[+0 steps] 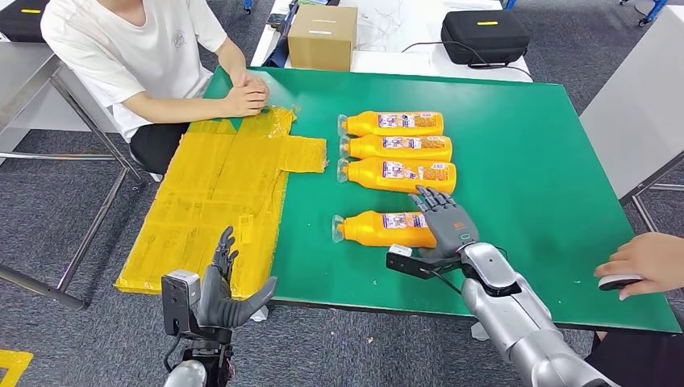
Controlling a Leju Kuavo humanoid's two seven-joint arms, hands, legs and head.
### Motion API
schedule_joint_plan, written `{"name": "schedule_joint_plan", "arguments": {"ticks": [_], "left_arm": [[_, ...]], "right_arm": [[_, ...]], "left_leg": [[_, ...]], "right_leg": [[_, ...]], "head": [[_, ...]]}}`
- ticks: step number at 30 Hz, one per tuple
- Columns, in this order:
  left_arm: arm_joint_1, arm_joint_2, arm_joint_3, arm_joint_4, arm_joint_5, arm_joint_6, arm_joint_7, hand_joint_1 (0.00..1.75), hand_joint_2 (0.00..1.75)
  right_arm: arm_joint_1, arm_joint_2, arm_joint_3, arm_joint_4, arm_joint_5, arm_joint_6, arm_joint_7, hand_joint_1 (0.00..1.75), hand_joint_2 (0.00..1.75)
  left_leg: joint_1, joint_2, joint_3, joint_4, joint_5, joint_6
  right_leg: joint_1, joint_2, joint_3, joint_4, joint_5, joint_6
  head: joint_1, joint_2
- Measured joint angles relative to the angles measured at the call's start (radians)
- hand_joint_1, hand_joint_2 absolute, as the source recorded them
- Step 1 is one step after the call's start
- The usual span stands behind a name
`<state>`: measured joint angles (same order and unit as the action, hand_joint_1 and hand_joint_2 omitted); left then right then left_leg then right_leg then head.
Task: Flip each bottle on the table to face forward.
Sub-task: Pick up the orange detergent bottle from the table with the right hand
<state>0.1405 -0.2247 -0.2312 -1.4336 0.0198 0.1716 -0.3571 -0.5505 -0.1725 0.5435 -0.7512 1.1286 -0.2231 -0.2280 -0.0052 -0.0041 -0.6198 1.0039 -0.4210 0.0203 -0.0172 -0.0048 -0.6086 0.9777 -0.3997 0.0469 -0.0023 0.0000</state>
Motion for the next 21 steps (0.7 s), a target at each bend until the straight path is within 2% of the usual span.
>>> {"name": "schedule_joint_plan", "arguments": {"ticks": [7,10,11,14,15,16,21], "left_arm": [[0.012,-0.003,0.014,0.000,-0.017,0.017,0.000,0.00,1.75],[0.013,-0.005,0.020,0.000,-0.020,0.020,0.000,0.00,1.75],[0.012,-0.006,0.021,0.000,-0.022,0.021,0.000,0.00,1.75],[0.012,-0.009,0.027,0.001,-0.029,0.024,0.000,0.00,1.75],[0.012,-0.009,0.029,0.001,-0.031,0.024,-0.001,0.00,1.75],[0.011,-0.010,0.030,0.002,-0.032,0.024,-0.001,0.00,1.75],[0.007,-0.010,0.034,0.013,-0.033,0.018,-0.006,0.00,1.75]], "right_arm": [[-0.090,-0.001,0.043,0.135,-0.048,0.177,0.110,0.00,1.75],[-0.123,0.002,0.055,0.185,-0.060,0.199,0.125,0.15,1.75],[-0.132,0.004,0.060,0.200,-0.063,0.209,0.127,0.32,1.75],[-0.154,0.009,0.071,0.234,-0.071,0.237,0.133,1.42,1.75],[-0.159,0.010,0.075,0.243,-0.073,0.243,0.135,1.68,1.75],[-0.164,0.011,0.079,0.251,-0.074,0.248,0.136,1.75,1.75],[-0.185,0.016,0.086,0.283,-0.108,0.273,0.126,1.75,1.75]], "left_leg": [[0.000,0.000,0.002,0.000,0.000,0.000],[0.000,0.000,0.004,0.000,0.000,0.000],[0.000,0.000,0.005,0.000,0.000,0.000],[0.000,0.000,0.008,0.000,0.000,0.000],[0.000,0.000,0.009,0.000,0.000,0.000],[0.000,0.000,0.010,0.000,0.000,0.000],[0.000,0.000,0.011,0.000,0.000,0.001]], "right_leg": [[0.000,0.000,0.001,0.000,0.000,0.000],[0.000,0.000,0.004,0.000,0.000,0.000],[0.000,0.000,0.005,-0.001,0.000,0.000],[0.000,0.000,0.008,-0.001,0.000,0.000],[0.000,0.000,0.009,-0.001,0.000,0.000],[0.000,0.000,0.009,-0.001,0.000,0.000],[0.000,0.000,0.011,-0.001,0.000,0.000]], "head": [[0.000,0.000],[0.000,0.000],[0.000,0.000],[0.000,0.000],[0.000,0.000],[0.000,0.000],[0.000,0.000]]}}
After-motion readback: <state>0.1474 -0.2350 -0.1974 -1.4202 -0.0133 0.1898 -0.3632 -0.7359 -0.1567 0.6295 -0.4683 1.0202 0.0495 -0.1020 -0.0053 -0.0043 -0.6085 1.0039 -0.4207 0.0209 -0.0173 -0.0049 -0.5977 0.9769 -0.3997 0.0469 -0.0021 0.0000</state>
